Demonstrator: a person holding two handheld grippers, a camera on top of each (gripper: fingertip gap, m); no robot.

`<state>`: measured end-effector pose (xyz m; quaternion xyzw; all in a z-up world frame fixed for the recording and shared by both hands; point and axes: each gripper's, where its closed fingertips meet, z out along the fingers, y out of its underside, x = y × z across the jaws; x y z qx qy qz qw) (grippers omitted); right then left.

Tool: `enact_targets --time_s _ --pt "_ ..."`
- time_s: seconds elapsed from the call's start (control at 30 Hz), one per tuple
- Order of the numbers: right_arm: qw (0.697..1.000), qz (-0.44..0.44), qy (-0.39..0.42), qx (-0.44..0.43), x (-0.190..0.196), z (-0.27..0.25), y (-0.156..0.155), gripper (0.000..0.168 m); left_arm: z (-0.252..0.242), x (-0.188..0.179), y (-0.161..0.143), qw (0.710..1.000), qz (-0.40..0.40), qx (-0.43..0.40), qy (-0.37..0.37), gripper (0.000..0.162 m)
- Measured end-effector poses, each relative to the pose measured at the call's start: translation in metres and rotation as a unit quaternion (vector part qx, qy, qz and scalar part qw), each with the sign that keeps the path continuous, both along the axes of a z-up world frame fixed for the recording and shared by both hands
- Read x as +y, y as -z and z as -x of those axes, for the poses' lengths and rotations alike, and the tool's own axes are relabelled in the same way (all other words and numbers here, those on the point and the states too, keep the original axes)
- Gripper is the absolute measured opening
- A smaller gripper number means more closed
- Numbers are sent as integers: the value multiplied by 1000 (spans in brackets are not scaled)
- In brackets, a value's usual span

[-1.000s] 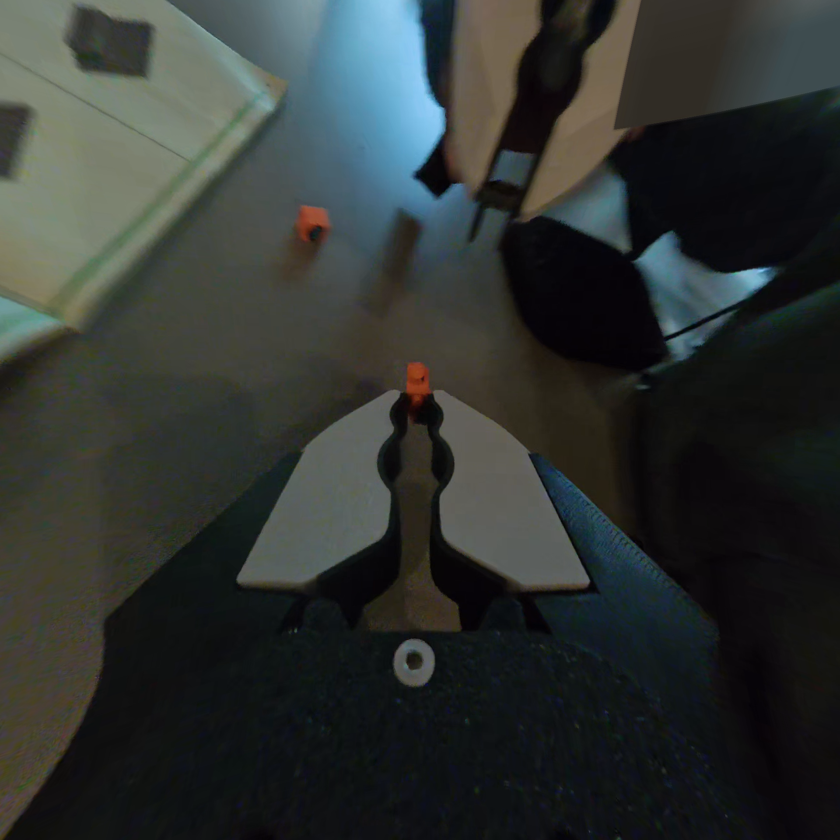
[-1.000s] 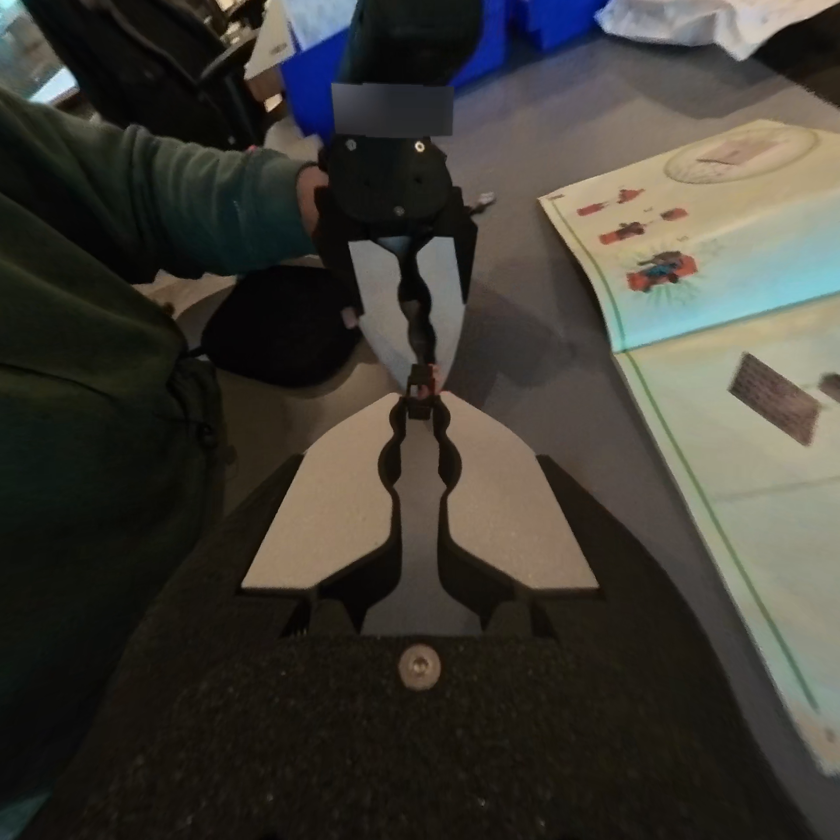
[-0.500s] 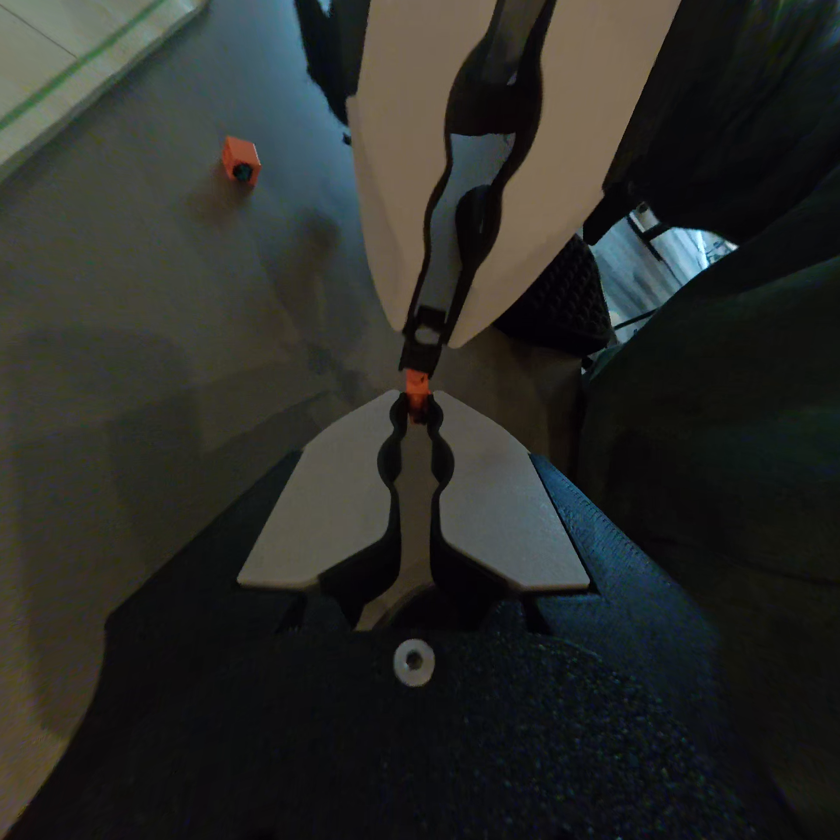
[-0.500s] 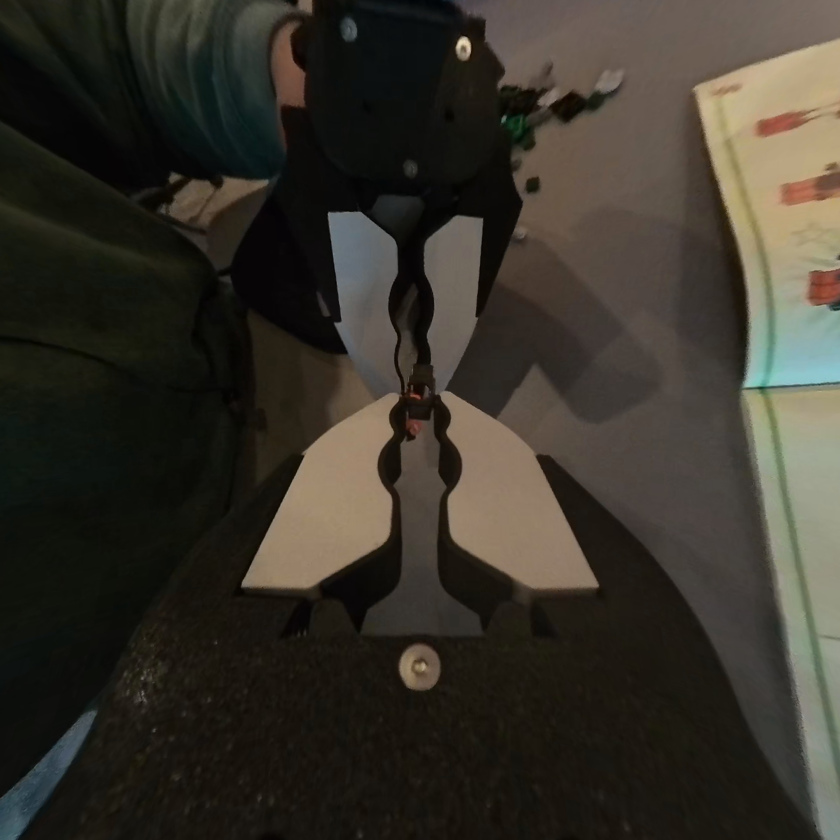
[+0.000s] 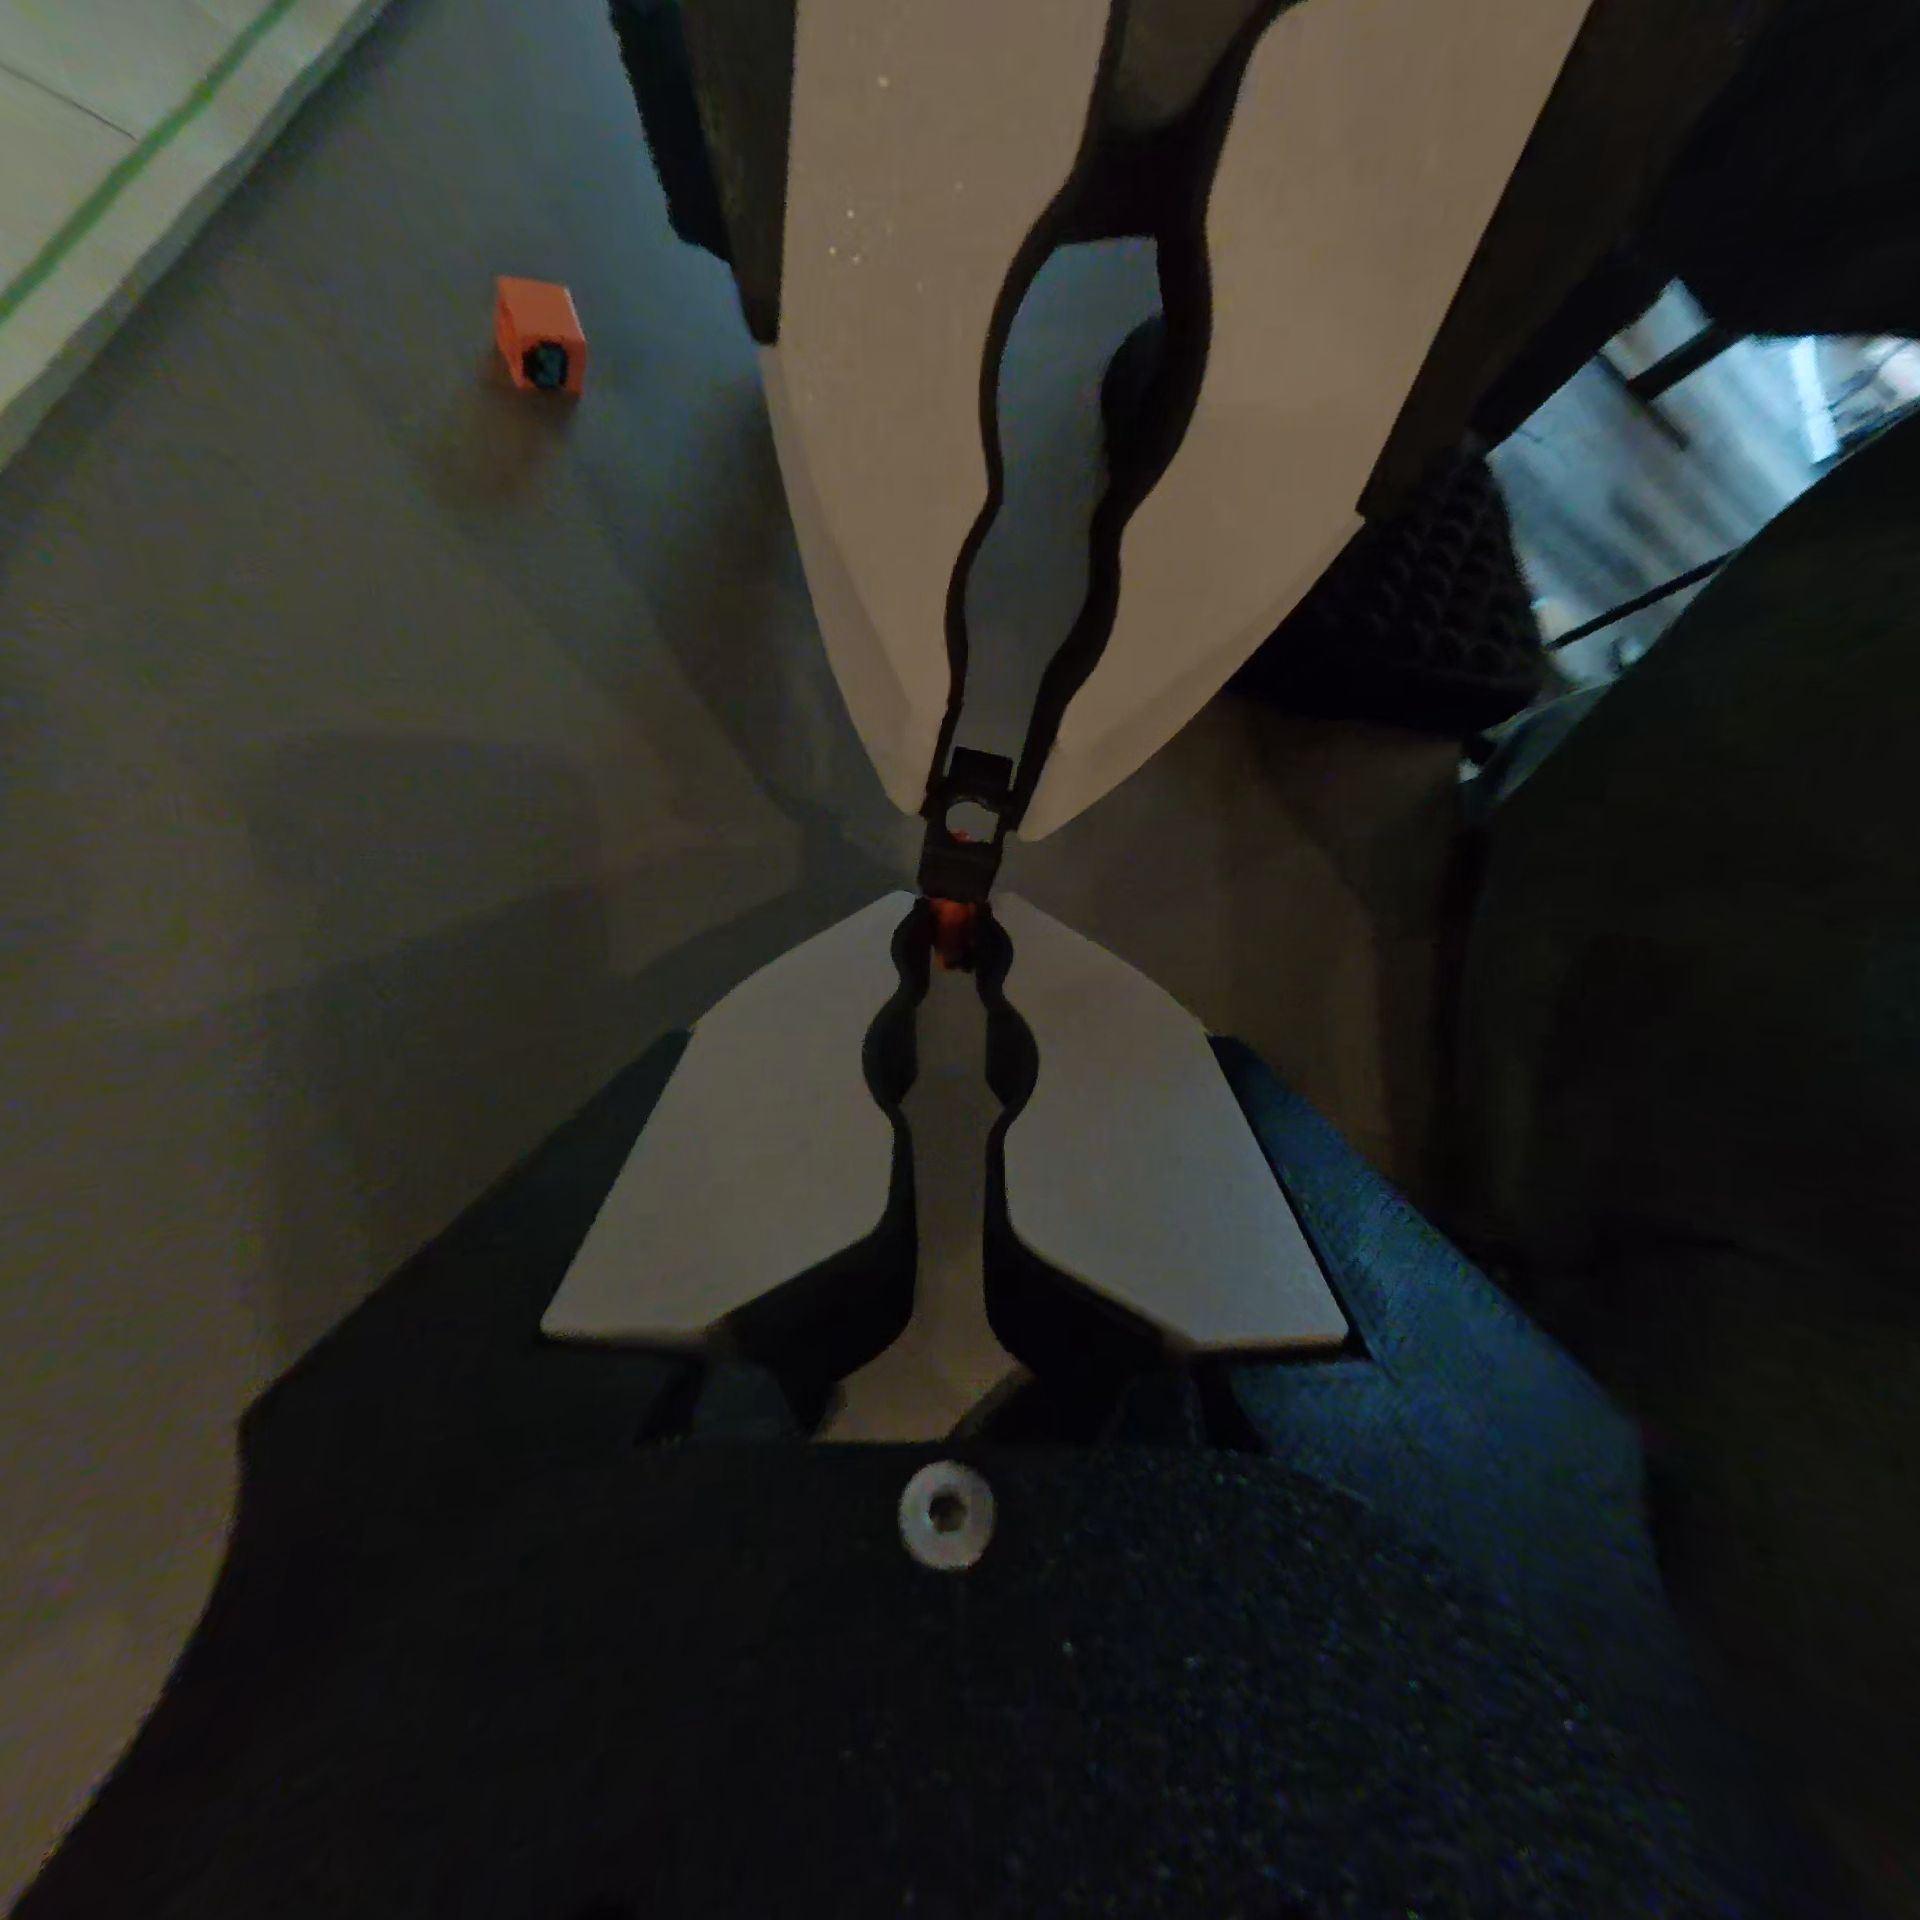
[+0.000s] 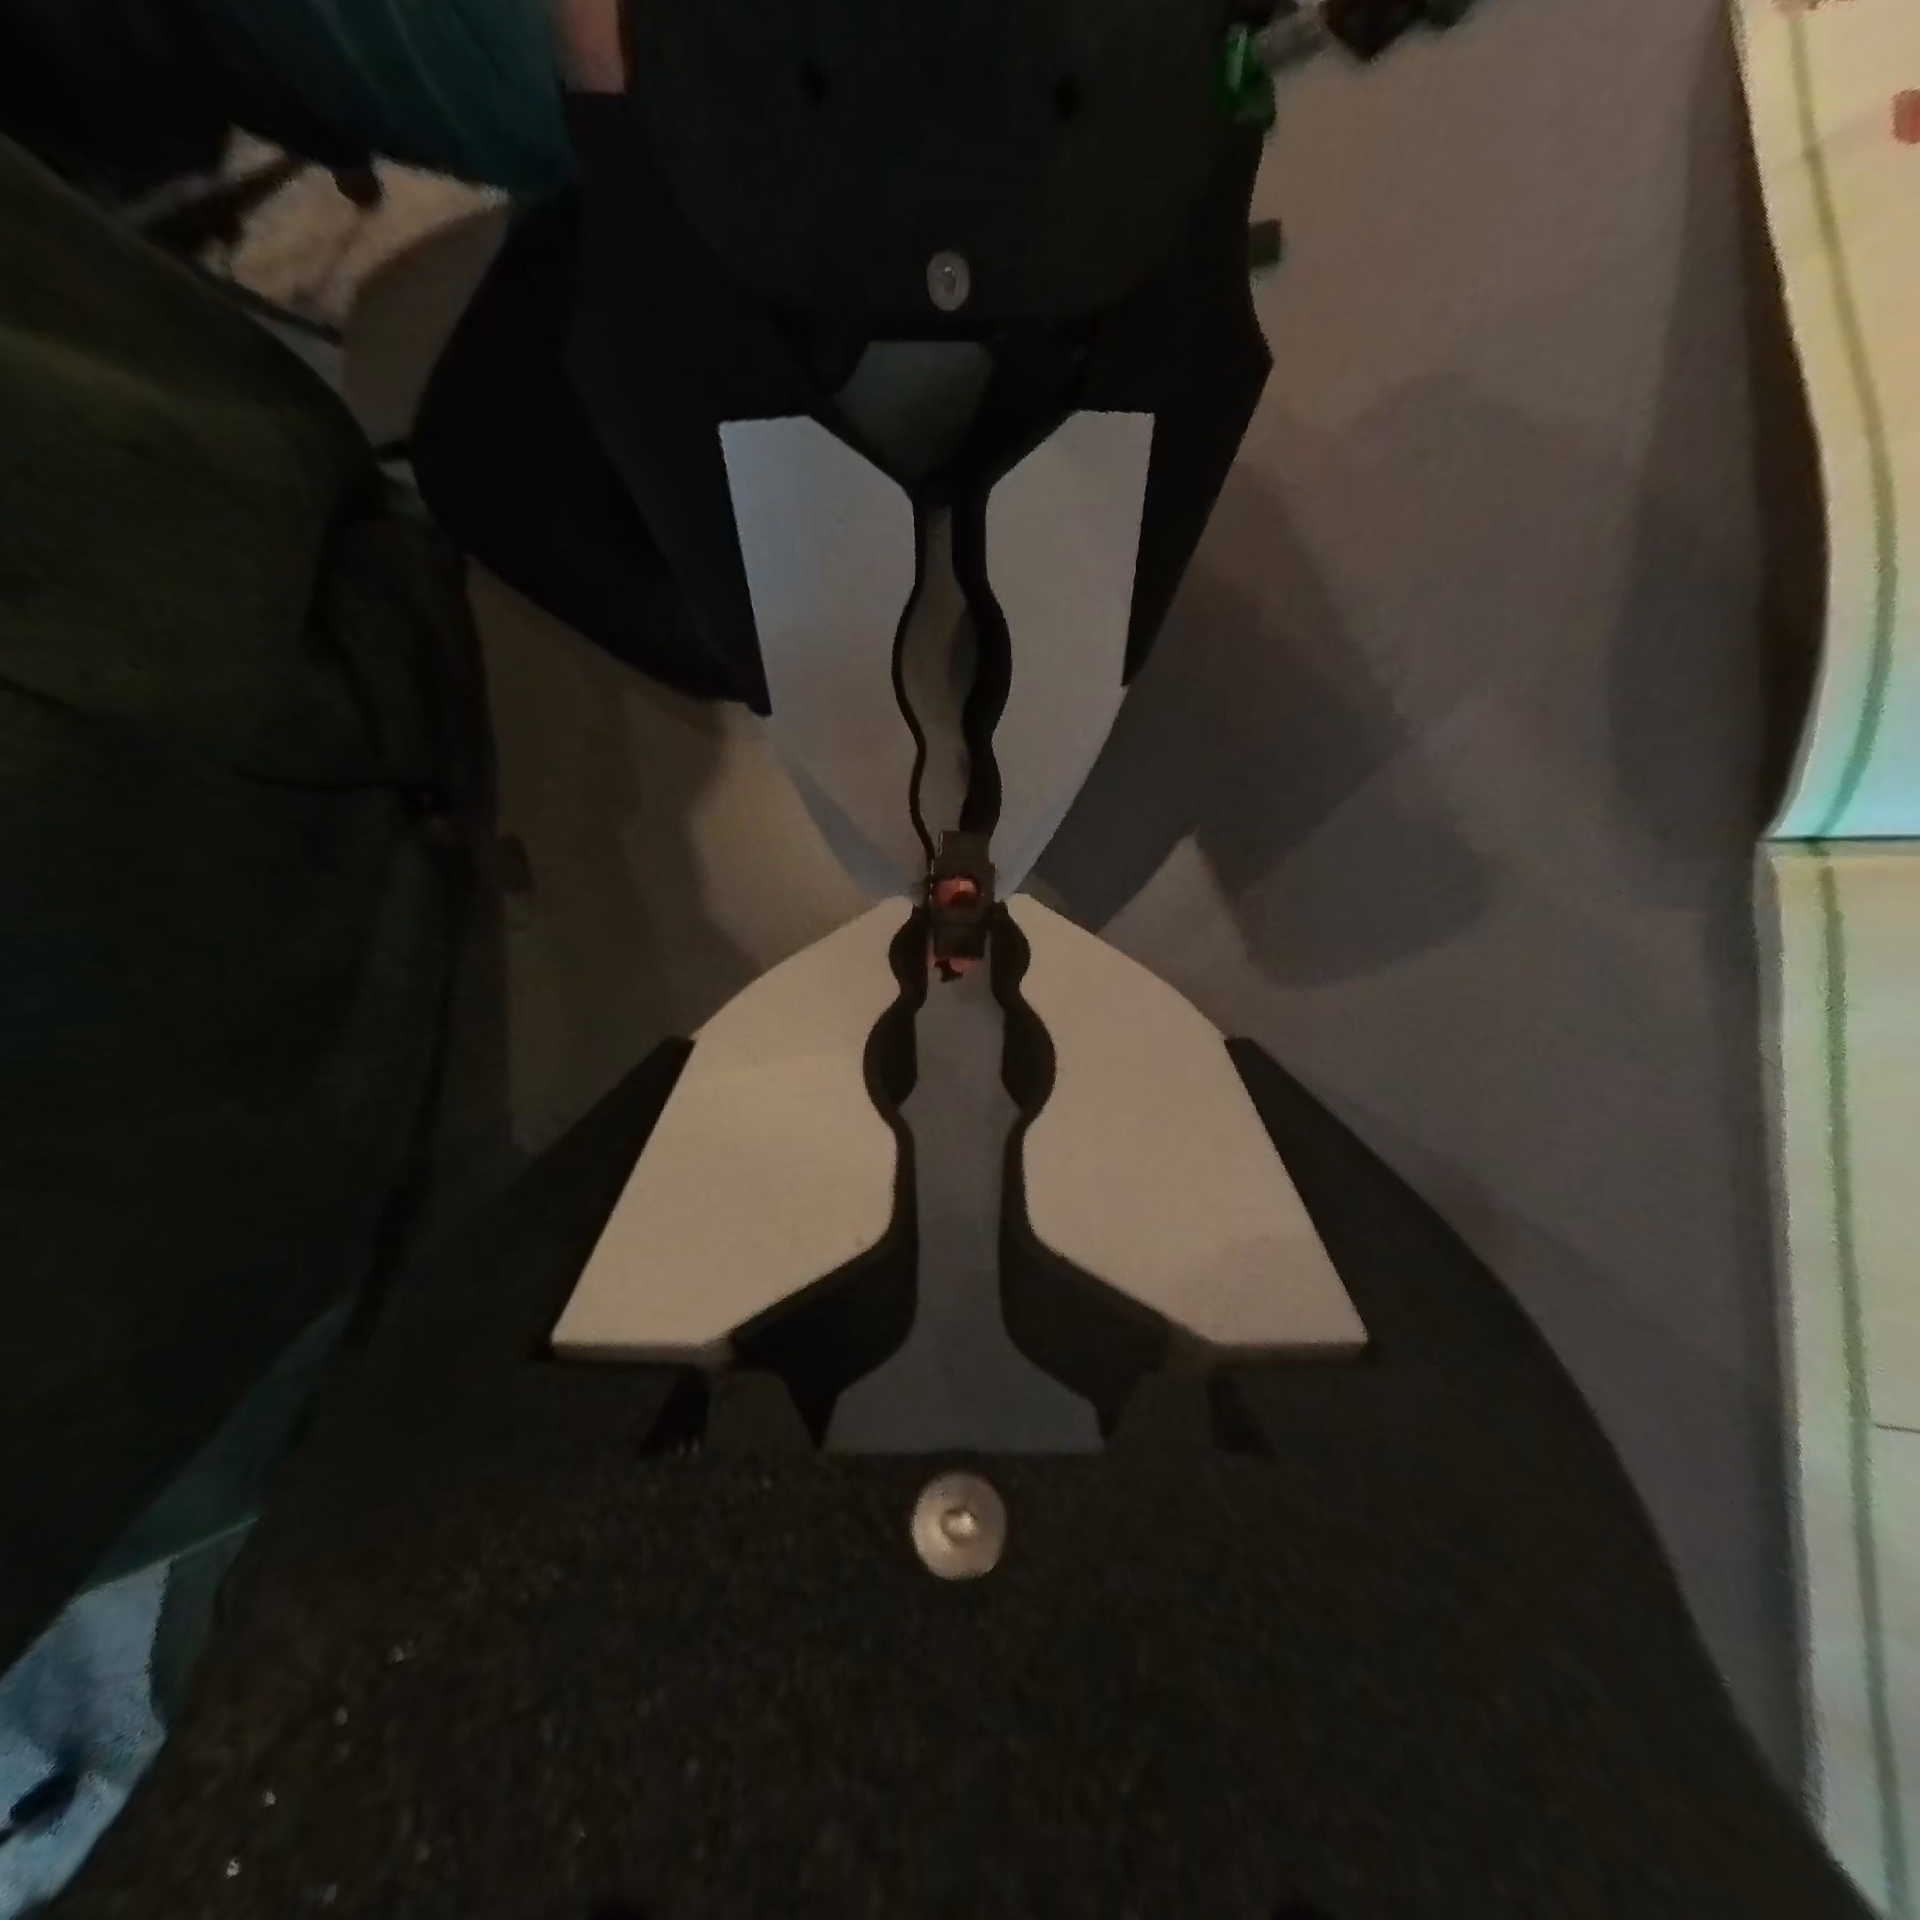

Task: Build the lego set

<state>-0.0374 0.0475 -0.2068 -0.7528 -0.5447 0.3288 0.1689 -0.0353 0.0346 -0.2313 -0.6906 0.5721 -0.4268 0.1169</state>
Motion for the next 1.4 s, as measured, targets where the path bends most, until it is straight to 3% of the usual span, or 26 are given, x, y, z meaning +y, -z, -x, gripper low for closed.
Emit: enact_targets --time_s 0.03,0.5,0.8,1.27,1.4 --pt "1000 -6 -2 -5 0 0 2 11 0 0 2 1000 -12 3 1 8" --pt "998 -66 20 12 -7 1 9 11 1 -2 15 988 -156 14 20 10" --pt "996 -77 28 36 -8 2 -2 11 3 -4 22 984 -176 27 26 28" --pt "983 -100 106 108 4 -40 -49 11 2 0 25 976 -217 30 16 28" --pt "981 -99 118 116 3 -45 -50 11 2 0 25 975 -221 28 15 17"
